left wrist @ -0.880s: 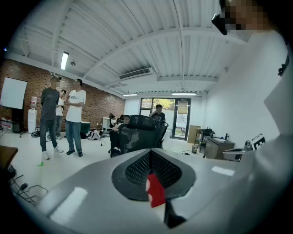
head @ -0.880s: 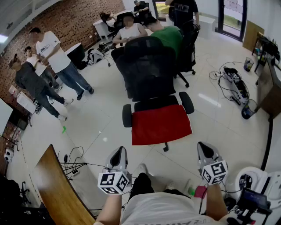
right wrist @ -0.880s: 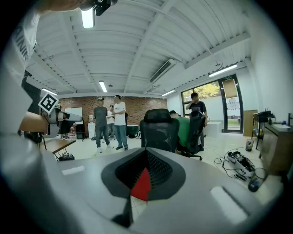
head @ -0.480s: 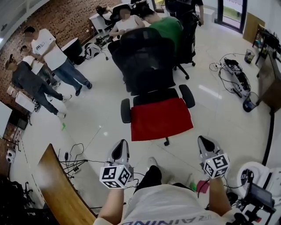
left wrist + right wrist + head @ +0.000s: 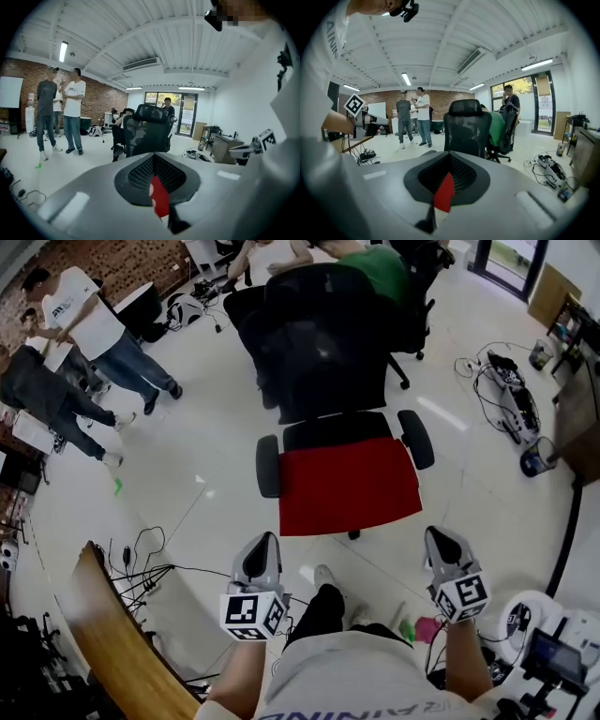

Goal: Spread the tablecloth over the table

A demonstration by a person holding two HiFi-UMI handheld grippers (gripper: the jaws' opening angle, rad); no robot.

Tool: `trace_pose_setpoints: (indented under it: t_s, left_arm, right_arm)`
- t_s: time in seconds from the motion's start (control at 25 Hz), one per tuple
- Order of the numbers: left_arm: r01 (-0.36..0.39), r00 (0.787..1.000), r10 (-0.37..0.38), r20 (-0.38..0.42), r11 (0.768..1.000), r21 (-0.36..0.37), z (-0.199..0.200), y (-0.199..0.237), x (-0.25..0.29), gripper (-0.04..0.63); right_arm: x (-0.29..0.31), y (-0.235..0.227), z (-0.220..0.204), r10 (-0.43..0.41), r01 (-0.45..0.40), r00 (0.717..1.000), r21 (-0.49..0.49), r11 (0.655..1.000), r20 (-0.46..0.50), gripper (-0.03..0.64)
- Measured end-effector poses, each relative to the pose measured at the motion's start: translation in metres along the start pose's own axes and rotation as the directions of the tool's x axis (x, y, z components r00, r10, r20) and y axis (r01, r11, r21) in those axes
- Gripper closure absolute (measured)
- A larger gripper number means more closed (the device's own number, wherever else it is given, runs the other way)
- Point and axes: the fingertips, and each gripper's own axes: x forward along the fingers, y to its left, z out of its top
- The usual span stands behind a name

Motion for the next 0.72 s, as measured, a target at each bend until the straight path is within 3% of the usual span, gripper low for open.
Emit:
trace_pose_setpoints:
  t_s: [0.16, 0.36, 0.56, 0.72]
  left_arm:
    - [0.038, 0.999, -0.038, -0.005, 0.999, 0.019, 0.011, 0.025, 0.036, 0.588]
    - [0.042, 0.999, -0.042, -0.021, 0.999, -0.014, 0.014, 0.045, 0.065, 0.588]
    - [0.040, 0.997, -0.044, -0.065, 0.998, -0.055, -0.011, 0.056, 0.086, 0.588]
    - [0.008, 0.985, -0.032, -0.168, 0.990, -0.144, -0.078, 0.070, 0.098, 0.588]
  right_arm:
    - [0.044, 0.002, 0.043, -0.041, 0.042, 0.997, -0.017, 0.999, 0.070, 0.609]
    - [0.074, -0.008, 0.066, -0.064, 0.066, 0.995, -0.025, 0.998, 0.077, 0.609]
    - [0.099, -0.020, 0.036, -0.056, 0.056, 0.998, 0.012, 0.998, 0.016, 0.609]
    - [0.122, -0.030, -0.031, -0.027, 0.033, 0.998, 0.103, 0.994, -0.060, 0.609]
